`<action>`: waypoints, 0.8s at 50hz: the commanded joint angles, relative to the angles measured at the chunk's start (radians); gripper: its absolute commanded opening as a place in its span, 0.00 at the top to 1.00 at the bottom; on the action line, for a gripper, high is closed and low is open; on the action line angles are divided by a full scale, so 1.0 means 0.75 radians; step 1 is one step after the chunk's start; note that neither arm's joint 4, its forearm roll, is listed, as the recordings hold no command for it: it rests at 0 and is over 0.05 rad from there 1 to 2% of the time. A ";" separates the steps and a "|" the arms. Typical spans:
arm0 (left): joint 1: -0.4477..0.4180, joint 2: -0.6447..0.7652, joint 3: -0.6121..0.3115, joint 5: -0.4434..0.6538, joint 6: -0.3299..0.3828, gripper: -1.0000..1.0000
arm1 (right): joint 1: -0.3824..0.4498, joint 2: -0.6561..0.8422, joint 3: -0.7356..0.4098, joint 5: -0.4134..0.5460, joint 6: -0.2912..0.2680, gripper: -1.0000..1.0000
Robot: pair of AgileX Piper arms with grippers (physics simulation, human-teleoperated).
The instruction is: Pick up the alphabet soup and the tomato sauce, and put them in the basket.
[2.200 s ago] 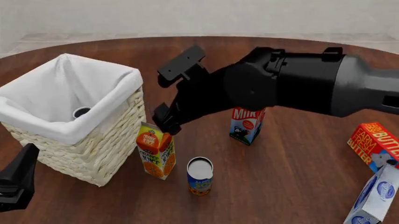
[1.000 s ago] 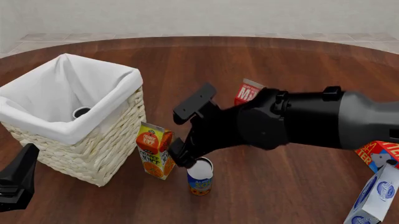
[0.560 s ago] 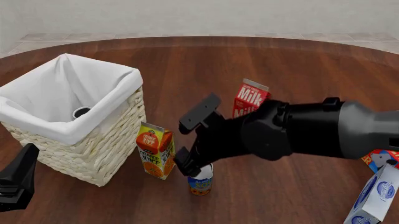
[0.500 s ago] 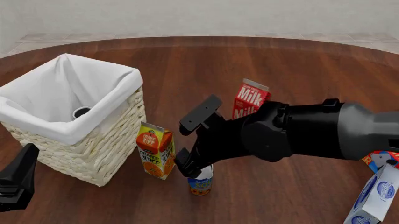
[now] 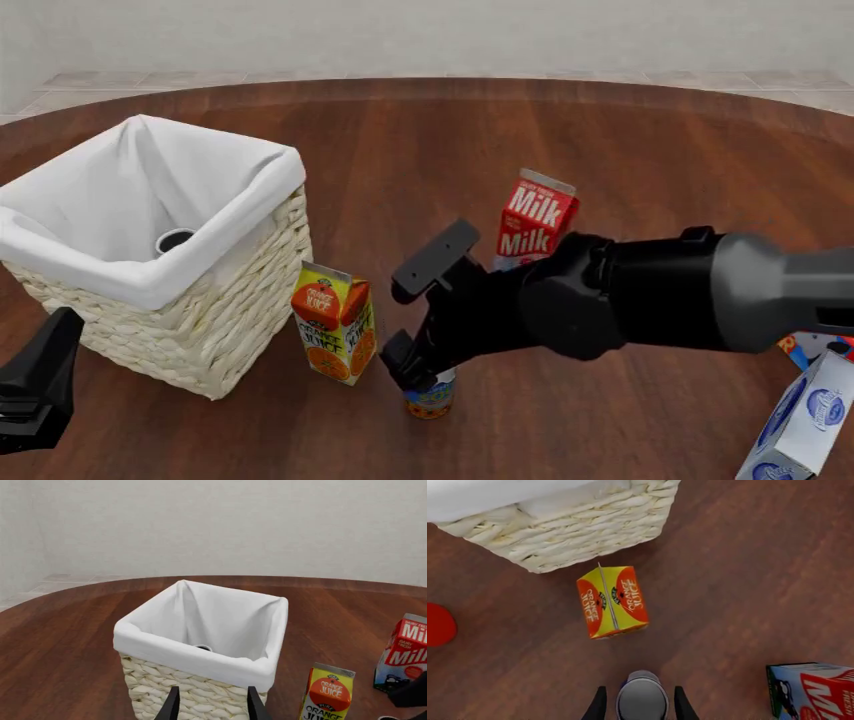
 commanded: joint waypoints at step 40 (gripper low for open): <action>0.000 0.000 0.000 0.000 0.000 0.00 | -0.005 0.045 0.113 -0.089 0.027 0.00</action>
